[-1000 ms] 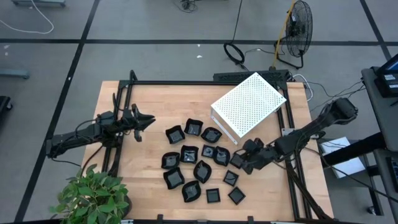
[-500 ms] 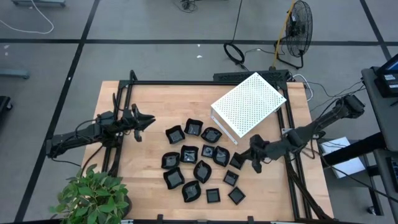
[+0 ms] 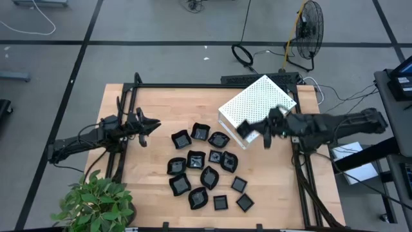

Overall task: Pick & Place Mini shaped plates
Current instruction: Put the black square plate on the shelf

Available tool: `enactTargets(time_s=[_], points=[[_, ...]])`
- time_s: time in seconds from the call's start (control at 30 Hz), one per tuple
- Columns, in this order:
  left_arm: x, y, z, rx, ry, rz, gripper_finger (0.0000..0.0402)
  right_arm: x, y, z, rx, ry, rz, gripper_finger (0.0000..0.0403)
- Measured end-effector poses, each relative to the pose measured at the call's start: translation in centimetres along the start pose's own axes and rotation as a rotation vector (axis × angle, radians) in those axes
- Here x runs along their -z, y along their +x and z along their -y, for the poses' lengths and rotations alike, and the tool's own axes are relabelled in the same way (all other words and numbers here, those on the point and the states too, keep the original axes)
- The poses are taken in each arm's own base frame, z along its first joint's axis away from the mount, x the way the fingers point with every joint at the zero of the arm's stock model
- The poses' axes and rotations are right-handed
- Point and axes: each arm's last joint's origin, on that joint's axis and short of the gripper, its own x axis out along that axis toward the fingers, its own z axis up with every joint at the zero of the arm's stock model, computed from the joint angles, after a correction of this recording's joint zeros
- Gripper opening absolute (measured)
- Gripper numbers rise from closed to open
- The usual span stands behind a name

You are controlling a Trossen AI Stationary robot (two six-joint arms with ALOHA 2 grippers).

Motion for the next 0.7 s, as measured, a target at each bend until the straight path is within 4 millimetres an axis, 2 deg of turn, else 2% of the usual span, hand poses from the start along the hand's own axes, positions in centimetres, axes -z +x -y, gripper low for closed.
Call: enactTargets(time_s=[0.13, 0.23, 0.43, 0.7], points=[[0.0, 0.0, 0.0, 0.000, 0.000, 0.000, 0.0077, -2.5, -0.6, 2.2, 0.200, 0.033, 0.036, 0.0000], [0.0, 0.0, 0.0, 0.000, 0.000, 0.000, 0.0077, -3.4, -0.8, 4.0, 0.345, 0.061, 0.059, 0.0000], [0.0, 0.0, 0.0, 0.000, 0.000, 0.000, 0.0076, -3.6, -1.2, 7.6, 0.597, 0.112, 0.036, 0.0000], [0.0, 0.0, 0.0, 0.000, 0.000, 0.000, 0.0076, -2.7, -1.2, 10.9, 0.770, 0.135, 0.013, 0.0000]])
